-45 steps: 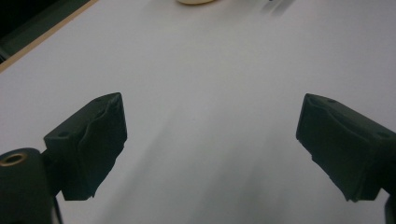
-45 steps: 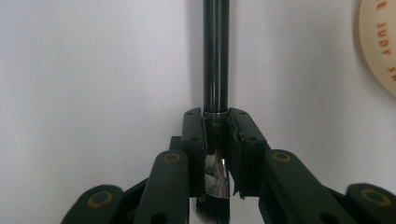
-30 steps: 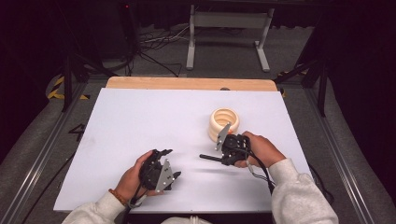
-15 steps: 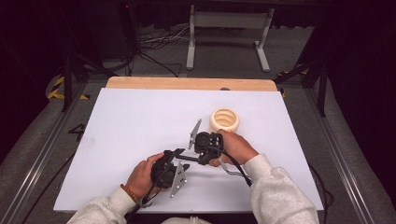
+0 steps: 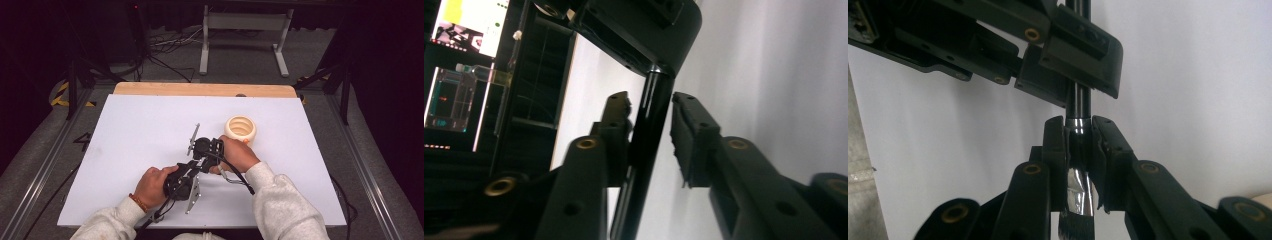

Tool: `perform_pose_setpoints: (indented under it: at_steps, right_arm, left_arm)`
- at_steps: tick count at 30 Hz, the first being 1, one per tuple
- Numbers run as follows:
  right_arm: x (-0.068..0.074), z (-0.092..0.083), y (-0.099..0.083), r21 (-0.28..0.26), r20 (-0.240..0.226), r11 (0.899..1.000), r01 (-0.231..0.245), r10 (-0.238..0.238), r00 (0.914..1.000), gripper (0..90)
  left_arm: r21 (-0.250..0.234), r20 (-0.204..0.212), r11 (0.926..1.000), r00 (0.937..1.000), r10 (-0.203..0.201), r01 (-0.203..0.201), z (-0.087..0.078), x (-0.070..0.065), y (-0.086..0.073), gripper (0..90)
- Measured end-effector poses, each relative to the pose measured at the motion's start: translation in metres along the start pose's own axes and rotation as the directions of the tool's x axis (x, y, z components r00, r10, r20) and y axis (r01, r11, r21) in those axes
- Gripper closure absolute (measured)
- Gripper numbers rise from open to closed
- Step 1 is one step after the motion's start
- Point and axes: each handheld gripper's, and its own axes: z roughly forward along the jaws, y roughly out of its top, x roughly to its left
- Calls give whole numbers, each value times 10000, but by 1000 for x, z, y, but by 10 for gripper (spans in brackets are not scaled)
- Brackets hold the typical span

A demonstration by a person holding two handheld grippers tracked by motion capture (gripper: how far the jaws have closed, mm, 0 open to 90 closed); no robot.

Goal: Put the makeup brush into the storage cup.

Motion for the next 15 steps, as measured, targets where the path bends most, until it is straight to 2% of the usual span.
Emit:
perform_pose_setpoints:
  at_steps: [2, 4, 8, 10, 11, 15]
  right_arm:
    - [0, 0, 1, -142, -172, 9999, -36, 34, 9998, 782]
    - [0, 0, 1, -294, -119, 9995, -149, 145, 9998, 782]
    - [-1, 1, 0, -441, -195, 9983, -373, 365, 9991, 782]
    - [0, 1, 0, -420, -72, 9984, -372, 369, 9993, 781]
    - [-1, 1, 0, -452, -124, 9977, -508, 503, 9987, 780]
    - [-2, 0, -2, -646, -265, 9954, -705, 689, 9973, 773]
  left_arm:
    - [262, 24, 9986, 9990, 451, -451, 3, -2, 2, 763]
    - [348, -6, 9979, 9985, 545, -545, 4, -2, 3, 785]
    - [609, 12, 9961, 9979, 640, -640, 5, -3, 5, 788]
    - [648, 34, 9961, 9982, 605, -606, 6, -2, 5, 789]
    - [624, -12, 9955, 9974, 716, -714, 6, -2, 5, 789]
    - [631, 43, 9959, 9979, 650, -651, 5, -1, 5, 790]
